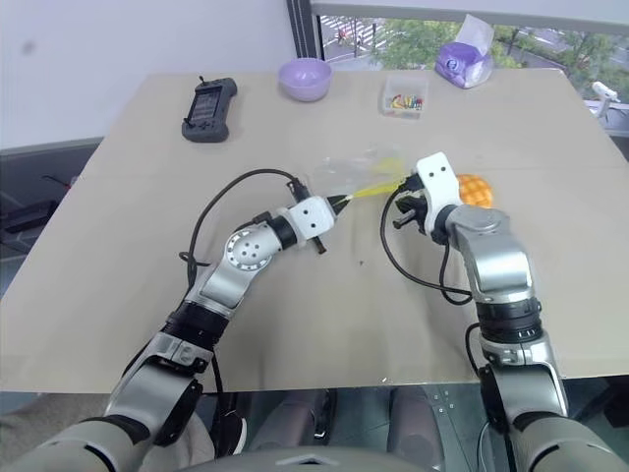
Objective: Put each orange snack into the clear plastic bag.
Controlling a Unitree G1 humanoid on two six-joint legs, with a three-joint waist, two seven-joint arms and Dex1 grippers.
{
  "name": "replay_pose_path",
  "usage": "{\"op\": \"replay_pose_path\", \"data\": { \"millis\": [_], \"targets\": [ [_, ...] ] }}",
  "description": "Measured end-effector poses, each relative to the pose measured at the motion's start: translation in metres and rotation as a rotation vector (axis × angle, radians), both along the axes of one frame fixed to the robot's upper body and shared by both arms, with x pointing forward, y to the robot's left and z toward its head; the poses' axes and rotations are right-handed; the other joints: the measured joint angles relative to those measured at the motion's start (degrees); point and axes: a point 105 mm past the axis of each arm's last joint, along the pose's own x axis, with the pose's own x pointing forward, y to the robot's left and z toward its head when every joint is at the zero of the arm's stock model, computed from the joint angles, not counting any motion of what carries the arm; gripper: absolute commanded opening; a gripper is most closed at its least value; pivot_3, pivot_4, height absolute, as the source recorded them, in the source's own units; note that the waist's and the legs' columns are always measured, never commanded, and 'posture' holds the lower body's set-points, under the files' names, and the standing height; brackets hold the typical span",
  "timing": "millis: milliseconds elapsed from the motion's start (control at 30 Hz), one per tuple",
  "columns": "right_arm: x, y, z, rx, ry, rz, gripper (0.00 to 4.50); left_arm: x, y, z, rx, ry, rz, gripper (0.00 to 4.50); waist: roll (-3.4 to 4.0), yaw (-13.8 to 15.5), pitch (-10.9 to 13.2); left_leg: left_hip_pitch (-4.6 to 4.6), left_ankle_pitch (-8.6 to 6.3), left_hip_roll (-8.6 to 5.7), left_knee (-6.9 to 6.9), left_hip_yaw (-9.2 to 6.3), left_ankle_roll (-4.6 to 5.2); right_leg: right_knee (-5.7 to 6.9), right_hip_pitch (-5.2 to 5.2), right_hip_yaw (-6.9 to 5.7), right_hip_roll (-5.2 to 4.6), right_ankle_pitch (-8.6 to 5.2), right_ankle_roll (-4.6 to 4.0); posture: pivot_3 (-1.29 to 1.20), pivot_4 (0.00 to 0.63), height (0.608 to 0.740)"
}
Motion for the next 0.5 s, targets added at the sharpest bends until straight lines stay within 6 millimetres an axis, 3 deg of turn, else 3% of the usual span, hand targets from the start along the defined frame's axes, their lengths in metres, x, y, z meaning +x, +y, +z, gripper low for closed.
{"op": "replay_pose_path", "data": {
  "millis": [200,500],
  "targets": [
    [0.01,-0.0001,0.0012,0.018,-0.016,-0.028,0.03,-0.0041,-0.001,-0.0022,0.004,0.014,-0.017,0.0,0.0,0.0,0.0,0.0,0.0,0.0,0.0,0.0,0.0,0.0,0.0,0.0,0.0,0.0,0.0,0.0,0.15,0.74],
    [0.0092,-0.004,0.0056,0.025,-0.021,-0.025,0.03,-0.0045,0.0001,-0.0035,0.025,0.009,-0.016,0.0,0.0,0.0,0.0,0.0,0.0,0.0,0.0,0.0,0.0,0.0,0.0,0.0,0.0,0.0,0.0,0.0,0.15,0.74]
  ]
}}
